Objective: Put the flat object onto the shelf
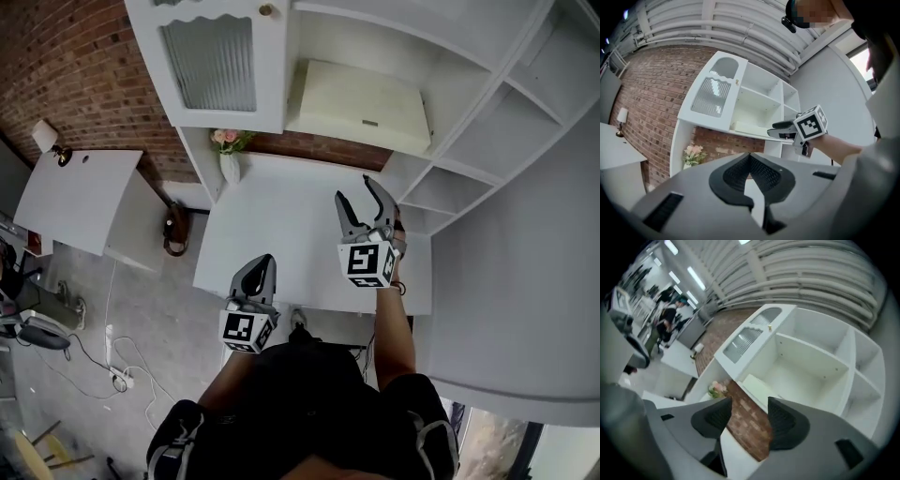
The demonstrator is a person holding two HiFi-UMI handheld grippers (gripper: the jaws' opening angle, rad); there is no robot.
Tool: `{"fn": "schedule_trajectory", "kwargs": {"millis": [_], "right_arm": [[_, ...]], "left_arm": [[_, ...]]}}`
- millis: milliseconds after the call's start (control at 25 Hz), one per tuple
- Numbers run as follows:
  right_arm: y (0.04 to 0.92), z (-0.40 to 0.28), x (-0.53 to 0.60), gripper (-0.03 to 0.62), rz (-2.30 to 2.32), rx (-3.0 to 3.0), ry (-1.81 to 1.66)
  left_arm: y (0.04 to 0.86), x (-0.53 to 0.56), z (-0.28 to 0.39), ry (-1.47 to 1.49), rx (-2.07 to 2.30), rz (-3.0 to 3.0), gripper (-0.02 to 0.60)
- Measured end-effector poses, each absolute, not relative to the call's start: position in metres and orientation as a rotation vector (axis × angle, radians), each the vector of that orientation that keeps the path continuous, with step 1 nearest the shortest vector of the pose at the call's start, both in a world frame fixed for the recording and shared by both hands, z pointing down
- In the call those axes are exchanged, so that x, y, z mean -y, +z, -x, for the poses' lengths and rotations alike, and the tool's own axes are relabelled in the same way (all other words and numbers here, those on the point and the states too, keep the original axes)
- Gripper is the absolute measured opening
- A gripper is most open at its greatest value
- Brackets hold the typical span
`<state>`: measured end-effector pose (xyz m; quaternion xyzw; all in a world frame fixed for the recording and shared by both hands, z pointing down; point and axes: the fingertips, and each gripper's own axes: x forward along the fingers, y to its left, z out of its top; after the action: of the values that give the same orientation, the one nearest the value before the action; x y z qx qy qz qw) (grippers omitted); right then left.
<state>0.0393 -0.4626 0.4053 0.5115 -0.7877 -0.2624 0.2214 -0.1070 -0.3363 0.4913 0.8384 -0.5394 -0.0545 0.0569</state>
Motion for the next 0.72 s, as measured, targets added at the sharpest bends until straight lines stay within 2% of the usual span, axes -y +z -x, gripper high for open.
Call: {"fn": "schedule_trajectory", "kwargs": {"millis": [200, 240, 360, 720], "right_arm": [[0.453, -0.047, 0.373, 0.168, -1.599, 2.529, -0.131], [0.46, -0.051, 0.356, 0.124, -1.647, 2.558, -0.028], [0.476, -0.06, 0.311, 0.067, -1.747, 2.564, 0.137], [0.487, -0.061, 0.207, 0.06, -1.807, 2.553, 0.285]], "left_arm": [[0.494, 0.279, 0.116, -0.167, 1.575, -2.557, 0.009], [0.495, 0.268, 0.117, -0.165, 1.562, -2.565, 0.009], [0.498, 0.241, 0.117, -0.17, 1.527, -2.581, 0.009], [0.503, 0.187, 0.102, -0.141, 1.445, -2.628, 0.009]]}}
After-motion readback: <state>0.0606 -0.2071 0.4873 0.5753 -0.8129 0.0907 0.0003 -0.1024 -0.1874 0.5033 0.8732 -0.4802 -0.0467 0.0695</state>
